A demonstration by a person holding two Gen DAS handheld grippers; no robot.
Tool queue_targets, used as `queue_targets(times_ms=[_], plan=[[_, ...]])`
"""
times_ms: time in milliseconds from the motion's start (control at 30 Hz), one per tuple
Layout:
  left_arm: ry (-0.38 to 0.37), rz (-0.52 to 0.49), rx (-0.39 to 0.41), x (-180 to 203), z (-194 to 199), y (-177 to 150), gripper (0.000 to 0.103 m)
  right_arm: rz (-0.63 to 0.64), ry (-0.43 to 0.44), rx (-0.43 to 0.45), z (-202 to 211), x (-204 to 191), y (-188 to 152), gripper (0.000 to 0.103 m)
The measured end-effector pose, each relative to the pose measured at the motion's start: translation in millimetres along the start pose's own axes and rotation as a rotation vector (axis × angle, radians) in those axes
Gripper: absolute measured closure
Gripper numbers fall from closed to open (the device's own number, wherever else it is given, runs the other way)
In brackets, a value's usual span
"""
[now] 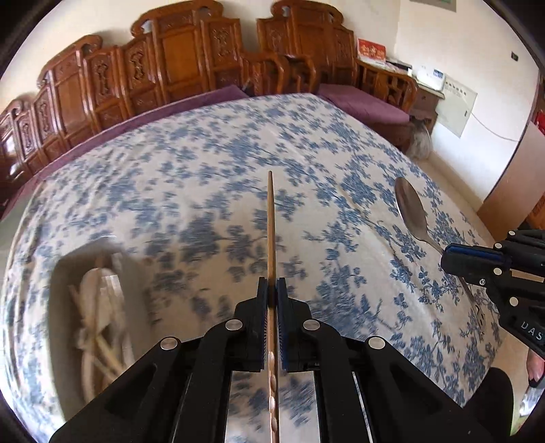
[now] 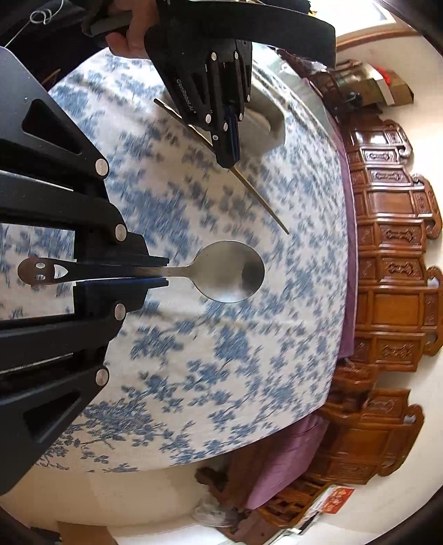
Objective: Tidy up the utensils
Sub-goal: 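Carry the chopstick into the grey tray and open the left tool while the right tool holds the spoon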
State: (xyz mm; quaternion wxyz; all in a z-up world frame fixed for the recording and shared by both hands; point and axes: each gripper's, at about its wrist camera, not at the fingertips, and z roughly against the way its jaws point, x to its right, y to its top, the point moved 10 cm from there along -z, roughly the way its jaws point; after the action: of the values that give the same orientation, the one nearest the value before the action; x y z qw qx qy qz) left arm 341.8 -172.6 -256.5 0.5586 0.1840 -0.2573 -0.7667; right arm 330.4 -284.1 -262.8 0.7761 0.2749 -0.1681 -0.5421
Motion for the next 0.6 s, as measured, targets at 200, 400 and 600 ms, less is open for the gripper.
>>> queue_targets(times_ms=[200,400,600], plan=[[0.026,0.021,0.039,-34.4,34.1,0.4,0.099,0.031,0.018,0.024,10.2,-33.2,16.6,0.096],[0.035,0.051,0.074,-66.6,61.7,-5.1,0.099,0.059,0.041,0.026,5.5,-65.2,24.3,0.096],[0.045,0.066,0.077,-104.0,76.0,-16.4,0.099,0.074,0.062,0.034,-5.4,-91.0,31.2,0.096]])
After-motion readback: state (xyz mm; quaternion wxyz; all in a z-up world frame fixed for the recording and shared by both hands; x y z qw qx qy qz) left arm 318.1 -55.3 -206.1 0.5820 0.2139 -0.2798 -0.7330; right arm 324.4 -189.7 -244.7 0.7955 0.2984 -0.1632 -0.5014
